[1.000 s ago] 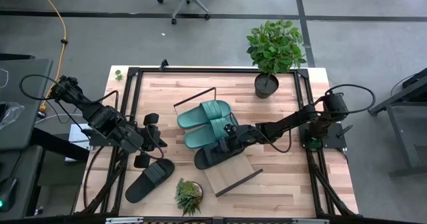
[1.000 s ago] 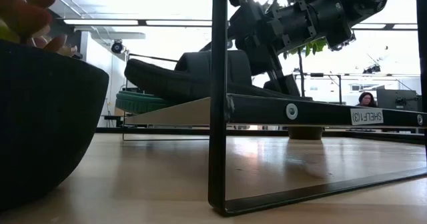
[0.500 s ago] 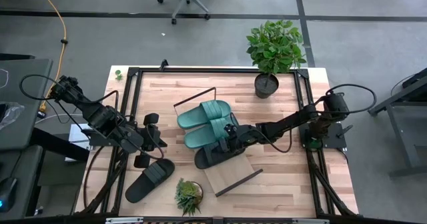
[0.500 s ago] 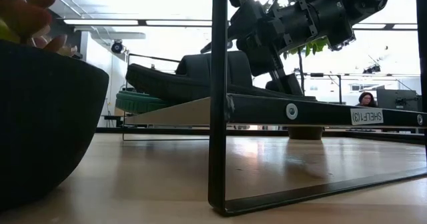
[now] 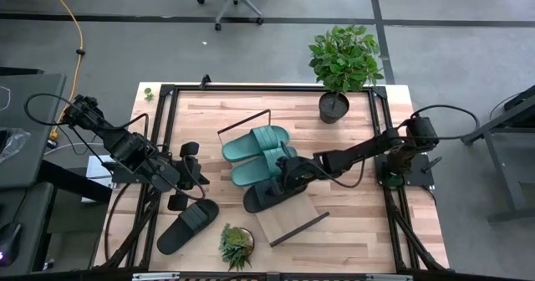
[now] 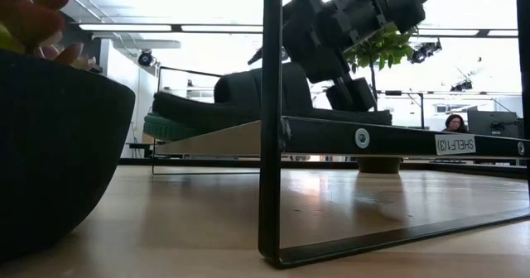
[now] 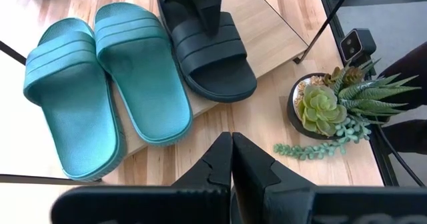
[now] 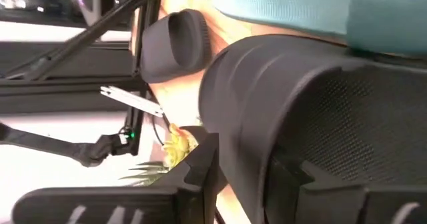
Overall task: Pick and place slides into the shelf
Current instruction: Put the right black slide on the shelf
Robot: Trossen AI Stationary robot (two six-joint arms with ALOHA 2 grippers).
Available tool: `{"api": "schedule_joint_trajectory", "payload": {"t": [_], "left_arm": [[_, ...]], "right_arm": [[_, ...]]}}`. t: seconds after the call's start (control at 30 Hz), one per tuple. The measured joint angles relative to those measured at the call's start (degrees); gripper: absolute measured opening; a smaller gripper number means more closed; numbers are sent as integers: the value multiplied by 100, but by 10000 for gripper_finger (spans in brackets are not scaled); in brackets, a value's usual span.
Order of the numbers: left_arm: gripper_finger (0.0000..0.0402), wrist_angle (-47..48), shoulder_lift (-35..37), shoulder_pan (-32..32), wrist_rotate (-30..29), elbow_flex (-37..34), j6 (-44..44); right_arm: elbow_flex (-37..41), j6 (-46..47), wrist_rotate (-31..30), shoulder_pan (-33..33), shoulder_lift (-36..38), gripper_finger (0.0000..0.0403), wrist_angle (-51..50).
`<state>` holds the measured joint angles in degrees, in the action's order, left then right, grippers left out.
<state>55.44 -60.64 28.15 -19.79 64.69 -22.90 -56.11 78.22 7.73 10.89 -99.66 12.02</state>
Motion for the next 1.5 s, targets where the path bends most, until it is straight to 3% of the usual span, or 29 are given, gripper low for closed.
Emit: {"api": "schedule_joint_trajectory", "payload": {"t": [0.27, 1.5], "left_arm": [[1, 0, 0, 0, 2, 0, 49], [1, -2, 1, 1, 4, 0, 142]], "right_arm": [[-388, -264, -40, -2, 0, 82, -951], [-394, -115, 586, 90, 0, 82, -1072]]}}
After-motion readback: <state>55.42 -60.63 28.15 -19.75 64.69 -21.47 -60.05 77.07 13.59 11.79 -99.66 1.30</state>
